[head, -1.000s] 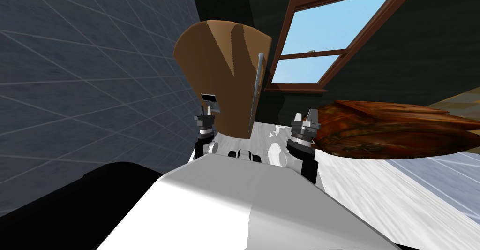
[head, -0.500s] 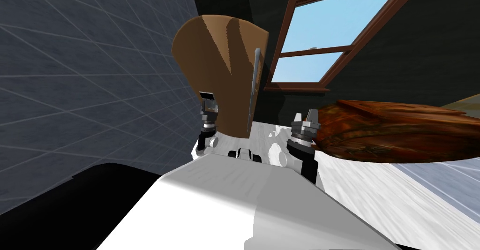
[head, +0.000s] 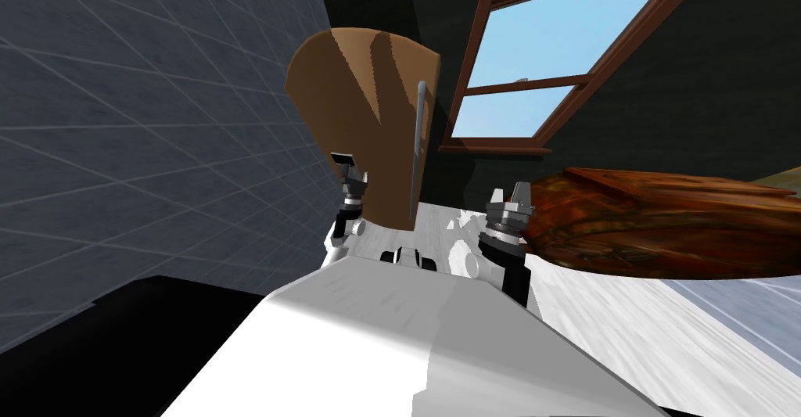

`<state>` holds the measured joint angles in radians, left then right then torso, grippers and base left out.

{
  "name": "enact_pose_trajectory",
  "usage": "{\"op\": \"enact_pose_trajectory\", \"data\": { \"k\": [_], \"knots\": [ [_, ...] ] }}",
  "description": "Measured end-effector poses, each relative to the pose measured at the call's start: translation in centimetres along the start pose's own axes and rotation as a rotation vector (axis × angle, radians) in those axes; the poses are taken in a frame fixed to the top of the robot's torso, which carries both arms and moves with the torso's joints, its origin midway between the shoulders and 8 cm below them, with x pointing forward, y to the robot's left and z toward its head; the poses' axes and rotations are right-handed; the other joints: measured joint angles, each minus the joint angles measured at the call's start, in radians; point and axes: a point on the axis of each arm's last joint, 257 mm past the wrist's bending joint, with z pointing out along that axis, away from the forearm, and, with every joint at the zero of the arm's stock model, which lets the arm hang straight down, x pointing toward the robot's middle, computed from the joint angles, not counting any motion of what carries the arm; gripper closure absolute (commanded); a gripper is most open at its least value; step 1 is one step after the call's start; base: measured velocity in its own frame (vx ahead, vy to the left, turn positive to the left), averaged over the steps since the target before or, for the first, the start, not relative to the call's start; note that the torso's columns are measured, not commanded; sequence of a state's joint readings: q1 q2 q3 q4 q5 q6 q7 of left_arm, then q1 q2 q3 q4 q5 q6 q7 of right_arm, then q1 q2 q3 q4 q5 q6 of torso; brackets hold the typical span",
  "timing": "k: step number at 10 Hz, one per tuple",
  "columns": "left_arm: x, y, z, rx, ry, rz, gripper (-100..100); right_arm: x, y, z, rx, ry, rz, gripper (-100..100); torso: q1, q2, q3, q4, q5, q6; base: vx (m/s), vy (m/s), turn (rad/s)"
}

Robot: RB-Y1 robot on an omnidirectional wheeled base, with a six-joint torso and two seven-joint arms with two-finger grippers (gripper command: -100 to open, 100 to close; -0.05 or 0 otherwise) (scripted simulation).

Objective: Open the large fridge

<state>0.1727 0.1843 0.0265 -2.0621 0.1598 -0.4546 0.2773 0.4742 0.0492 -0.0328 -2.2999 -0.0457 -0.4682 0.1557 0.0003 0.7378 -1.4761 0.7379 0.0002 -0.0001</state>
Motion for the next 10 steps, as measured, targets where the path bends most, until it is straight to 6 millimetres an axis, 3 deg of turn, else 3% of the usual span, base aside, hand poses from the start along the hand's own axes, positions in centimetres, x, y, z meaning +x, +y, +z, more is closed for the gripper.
{"op": "enact_pose_trajectory", "data": {
  "k": [4, 10],
  "knots": [
    [-1.1, 1.9, 2.2, -0.042, 0.001, -0.039, -100, 0.0, 0.0, 0.0, 0.000, 0.000, 0.000, 0, -0.001, 0.001, 0.000, 0.000, 0.000, 0.000, 0.000, -0.086, 0.041],
    [-1.7, 3.2, 6.8, -0.070, 0.004, -0.092, -100, 0.0, 0.0, 0.0, 0.000, 0.000, 0.000, 0, -0.001, 0.001, 0.000, 0.000, -0.001, 0.000, 0.001, -0.079, 0.039]
  ]
}}
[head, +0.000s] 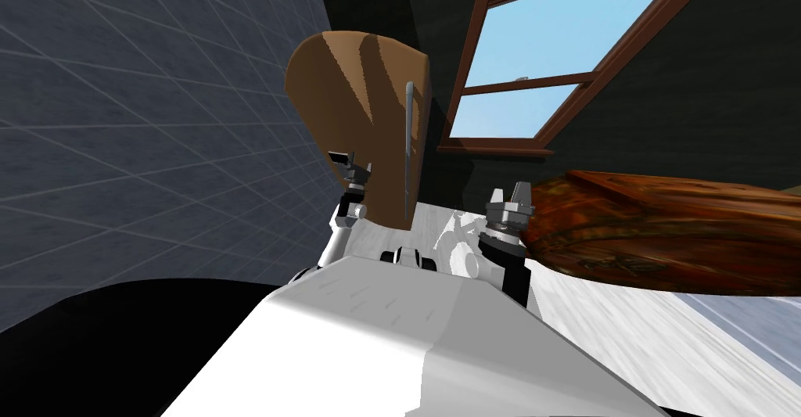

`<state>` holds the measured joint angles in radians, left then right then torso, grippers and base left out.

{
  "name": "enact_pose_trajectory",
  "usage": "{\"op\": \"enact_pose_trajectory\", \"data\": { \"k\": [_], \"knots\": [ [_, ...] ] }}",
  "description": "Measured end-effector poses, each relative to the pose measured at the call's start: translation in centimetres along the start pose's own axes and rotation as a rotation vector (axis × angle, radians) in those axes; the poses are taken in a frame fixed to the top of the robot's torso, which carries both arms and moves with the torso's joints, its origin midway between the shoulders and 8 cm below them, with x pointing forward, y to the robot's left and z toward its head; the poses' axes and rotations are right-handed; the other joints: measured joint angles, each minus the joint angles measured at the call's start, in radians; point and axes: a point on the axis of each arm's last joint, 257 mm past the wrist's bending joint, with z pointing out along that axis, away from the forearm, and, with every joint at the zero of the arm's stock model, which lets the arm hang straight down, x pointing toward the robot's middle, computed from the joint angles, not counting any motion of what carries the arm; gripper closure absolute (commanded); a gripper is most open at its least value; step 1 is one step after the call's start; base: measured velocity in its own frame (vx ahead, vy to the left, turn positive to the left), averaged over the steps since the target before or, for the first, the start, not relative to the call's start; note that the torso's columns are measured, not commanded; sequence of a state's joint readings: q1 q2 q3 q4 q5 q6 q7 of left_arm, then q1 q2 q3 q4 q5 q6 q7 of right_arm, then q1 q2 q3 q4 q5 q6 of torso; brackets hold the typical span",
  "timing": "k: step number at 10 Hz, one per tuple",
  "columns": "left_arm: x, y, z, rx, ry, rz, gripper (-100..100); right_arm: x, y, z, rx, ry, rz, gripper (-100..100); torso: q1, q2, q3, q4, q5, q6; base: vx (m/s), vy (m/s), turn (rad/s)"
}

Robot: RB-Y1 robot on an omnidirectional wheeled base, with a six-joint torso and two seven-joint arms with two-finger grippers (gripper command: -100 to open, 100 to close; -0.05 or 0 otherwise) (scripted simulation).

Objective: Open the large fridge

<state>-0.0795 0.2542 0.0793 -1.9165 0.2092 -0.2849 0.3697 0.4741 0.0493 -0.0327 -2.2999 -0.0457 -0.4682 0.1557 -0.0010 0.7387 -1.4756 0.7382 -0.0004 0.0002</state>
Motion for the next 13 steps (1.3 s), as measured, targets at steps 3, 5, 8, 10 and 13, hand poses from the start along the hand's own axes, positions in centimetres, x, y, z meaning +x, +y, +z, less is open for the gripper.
{"op": "enact_pose_trajectory", "data": {
  "k": [3, 5, 8, 10, 13],
  "knots": [
    [-0.5, 0.2, 2.3, -0.015, -0.003, -0.024, -100, 0.0, 0.0, 0.0, 0.000, 0.000, 0.000, 0, 0.004, -0.001, -0.001, 0.000, 0.001, 0.000, 0.000, -0.067, 0.031],
    [-0.9, 0.5, 3.8, -0.027, -0.008, -0.041, -100, 0.0, 0.0, 0.0, 0.000, 0.000, 0.000, 0, 0.001, -0.001, -0.001, 0.000, 0.000, 0.000, -0.004, -0.090, 0.055],
    [-2.3, 0.9, 6.4, -0.059, -0.031, -0.070, -100, 0.0, 0.0, 0.0, 0.000, 0.000, 0.000, 0, 0.000, 0.000, 0.000, 0.000, 0.000, 0.000, -0.007, -0.105, 0.047],
    [-2.1, 0.6, 7.9, -0.056, -0.029, -0.086, -100, 0.0, 0.0, 0.0, 0.000, 0.000, 0.000, 0, 0.004, -0.001, -0.001, 0.000, 0.001, 0.000, 0.009, -0.062, 0.034],
    [-3.2, 1.0, 10.3, -0.082, -0.058, -0.113, -100, 0.0, 0.0, 0.0, 0.000, 0.000, 0.000, 0, -0.001, -0.001, 0.000, 0.000, 0.000, 0.000, -0.001, -0.098, 0.049]
  ]
}}
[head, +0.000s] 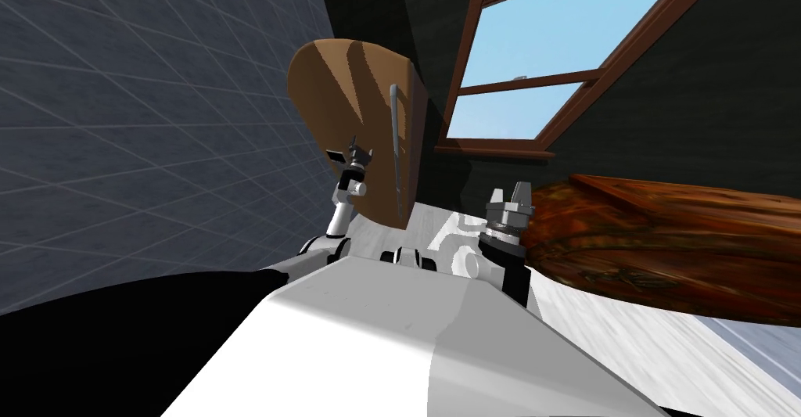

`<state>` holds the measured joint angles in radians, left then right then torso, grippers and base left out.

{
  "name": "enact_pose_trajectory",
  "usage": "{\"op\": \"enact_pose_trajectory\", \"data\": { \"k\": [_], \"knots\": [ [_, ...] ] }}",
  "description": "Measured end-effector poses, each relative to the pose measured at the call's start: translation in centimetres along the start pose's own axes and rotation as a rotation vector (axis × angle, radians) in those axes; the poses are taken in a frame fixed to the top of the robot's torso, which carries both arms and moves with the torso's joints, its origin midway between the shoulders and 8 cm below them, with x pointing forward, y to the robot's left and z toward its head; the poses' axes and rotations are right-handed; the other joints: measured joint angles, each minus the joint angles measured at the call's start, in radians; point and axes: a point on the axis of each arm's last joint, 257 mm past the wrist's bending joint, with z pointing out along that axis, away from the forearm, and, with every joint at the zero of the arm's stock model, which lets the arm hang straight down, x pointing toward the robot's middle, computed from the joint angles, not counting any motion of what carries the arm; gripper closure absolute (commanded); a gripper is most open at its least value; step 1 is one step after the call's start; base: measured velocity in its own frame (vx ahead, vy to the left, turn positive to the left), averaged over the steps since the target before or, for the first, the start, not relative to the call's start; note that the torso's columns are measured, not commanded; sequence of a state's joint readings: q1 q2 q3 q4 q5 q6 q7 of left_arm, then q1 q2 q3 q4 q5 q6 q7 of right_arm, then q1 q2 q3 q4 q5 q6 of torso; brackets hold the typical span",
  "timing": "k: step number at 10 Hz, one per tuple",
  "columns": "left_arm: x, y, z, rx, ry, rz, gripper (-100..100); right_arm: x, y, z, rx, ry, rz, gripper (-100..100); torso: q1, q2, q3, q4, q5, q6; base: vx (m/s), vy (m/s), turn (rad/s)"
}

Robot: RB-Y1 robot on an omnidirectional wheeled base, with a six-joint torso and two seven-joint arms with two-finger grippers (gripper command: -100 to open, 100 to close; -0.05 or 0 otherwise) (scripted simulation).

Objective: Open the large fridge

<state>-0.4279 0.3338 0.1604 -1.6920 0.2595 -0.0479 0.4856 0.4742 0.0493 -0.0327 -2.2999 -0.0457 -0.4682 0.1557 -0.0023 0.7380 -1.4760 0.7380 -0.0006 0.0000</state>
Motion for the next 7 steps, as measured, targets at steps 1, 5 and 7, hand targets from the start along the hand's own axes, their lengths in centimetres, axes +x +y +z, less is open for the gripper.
{"op": "enact_pose_trajectory", "data": {
  "k": [1, 5, 7],
  "knots": [
    [0.2, -0.3, 0.8, -0.001, -0.002, -0.010, -100, 0.0, 0.0, 0.0, 0.000, 0.000, 0.000, 0, 0.001, 0.001, 0.000, 0.000, 0.000, 0.000, -0.018, -0.046, -0.006],
    [-0.2, -1.2, 4.0, -0.015, -0.028, -0.045, -100, 0.0, 0.0, 0.0, 0.000, 0.000, 0.000, 0, 0.000, 0.000, 0.000, 0.000, 0.000, 0.000, -0.006, -0.098, 0.059],
    [-0.8, -1.6, 5.6, -0.025, -0.047, -0.066, -100, 0.0, 0.0, 0.0, 0.000, 0.000, 0.000, 0, 0.003, 0.001, 0.000, 0.000, 0.001, 0.000, -0.021, -0.100, 0.056]
  ]
}}
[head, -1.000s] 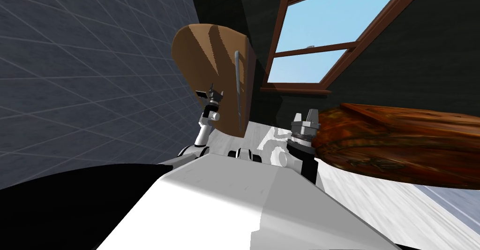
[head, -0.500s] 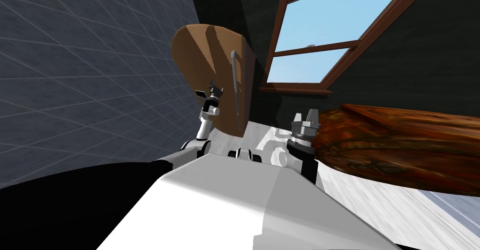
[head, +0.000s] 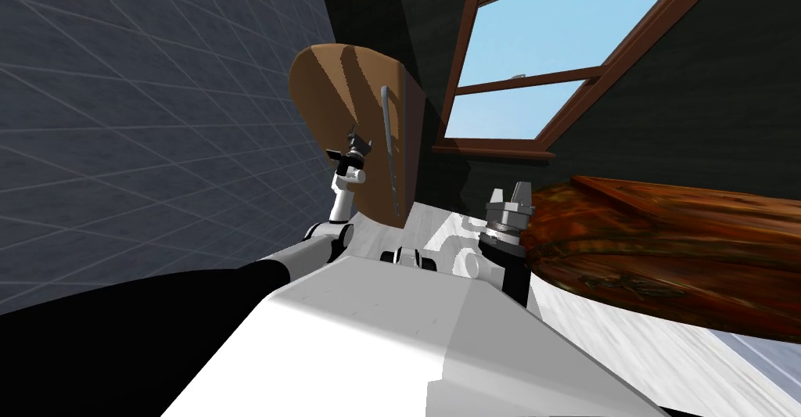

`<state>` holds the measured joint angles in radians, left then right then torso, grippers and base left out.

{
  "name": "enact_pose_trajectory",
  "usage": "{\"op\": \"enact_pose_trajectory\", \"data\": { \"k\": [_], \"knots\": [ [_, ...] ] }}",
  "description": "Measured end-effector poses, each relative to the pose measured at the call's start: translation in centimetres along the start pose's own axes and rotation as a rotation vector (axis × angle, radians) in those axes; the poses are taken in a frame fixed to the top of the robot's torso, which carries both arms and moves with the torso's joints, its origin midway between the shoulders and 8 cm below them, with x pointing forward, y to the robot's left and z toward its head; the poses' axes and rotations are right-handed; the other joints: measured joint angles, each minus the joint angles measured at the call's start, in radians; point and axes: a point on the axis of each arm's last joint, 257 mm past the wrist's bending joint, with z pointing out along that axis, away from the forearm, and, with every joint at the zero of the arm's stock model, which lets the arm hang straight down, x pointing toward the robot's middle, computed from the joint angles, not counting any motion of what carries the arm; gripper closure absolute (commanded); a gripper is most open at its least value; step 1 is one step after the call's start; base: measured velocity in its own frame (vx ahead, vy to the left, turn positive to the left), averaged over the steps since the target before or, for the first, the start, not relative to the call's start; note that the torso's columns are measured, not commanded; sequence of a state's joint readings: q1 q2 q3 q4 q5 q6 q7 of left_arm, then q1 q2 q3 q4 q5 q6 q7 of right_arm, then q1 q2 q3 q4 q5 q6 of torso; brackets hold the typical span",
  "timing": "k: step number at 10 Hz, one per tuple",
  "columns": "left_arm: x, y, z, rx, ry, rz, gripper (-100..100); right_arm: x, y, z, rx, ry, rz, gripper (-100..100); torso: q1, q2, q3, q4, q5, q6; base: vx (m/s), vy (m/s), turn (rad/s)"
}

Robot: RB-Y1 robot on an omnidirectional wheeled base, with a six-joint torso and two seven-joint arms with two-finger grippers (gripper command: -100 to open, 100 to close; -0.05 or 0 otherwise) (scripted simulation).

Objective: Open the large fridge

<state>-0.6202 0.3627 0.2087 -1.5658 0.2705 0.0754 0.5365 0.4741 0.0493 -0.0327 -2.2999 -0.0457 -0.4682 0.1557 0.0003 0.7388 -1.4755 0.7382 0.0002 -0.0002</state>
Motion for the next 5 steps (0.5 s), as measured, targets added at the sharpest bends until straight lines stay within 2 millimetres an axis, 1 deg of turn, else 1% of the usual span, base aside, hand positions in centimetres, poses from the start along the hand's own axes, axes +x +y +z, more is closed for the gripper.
{"op": "enact_pose_trajectory", "data": {
  "k": [1, 2, 5],
  "knots": [
    [0.2, -0.4, 0.7, -0.001, -0.004, -0.011, -100, 0.0, 0.0, 0.0, 0.000, 0.000, 0.000, 0, 0.000, 0.000, 0.000, 0.000, 0.000, 0.000, -0.014, -0.100, 0.089],
    [-0.3, -0.7, 1.6, -0.010, -0.021, -0.021, -100, 0.0, 0.0, 0.0, 0.000, 0.000, 0.000, 0, 0.000, -0.001, -0.001, 0.000, 0.000, 0.000, -0.003, -0.094, 0.037],
    [-0.6, -1.6, 3.5, -0.023, -0.048, -0.053, -100, 0.0, 0.0, 0.0, 0.000, 0.000, 0.000, 0, 0.000, -0.001, -0.001, 0.000, 0.000, 0.000, -0.012, -0.113, 0.059]
  ]
}}
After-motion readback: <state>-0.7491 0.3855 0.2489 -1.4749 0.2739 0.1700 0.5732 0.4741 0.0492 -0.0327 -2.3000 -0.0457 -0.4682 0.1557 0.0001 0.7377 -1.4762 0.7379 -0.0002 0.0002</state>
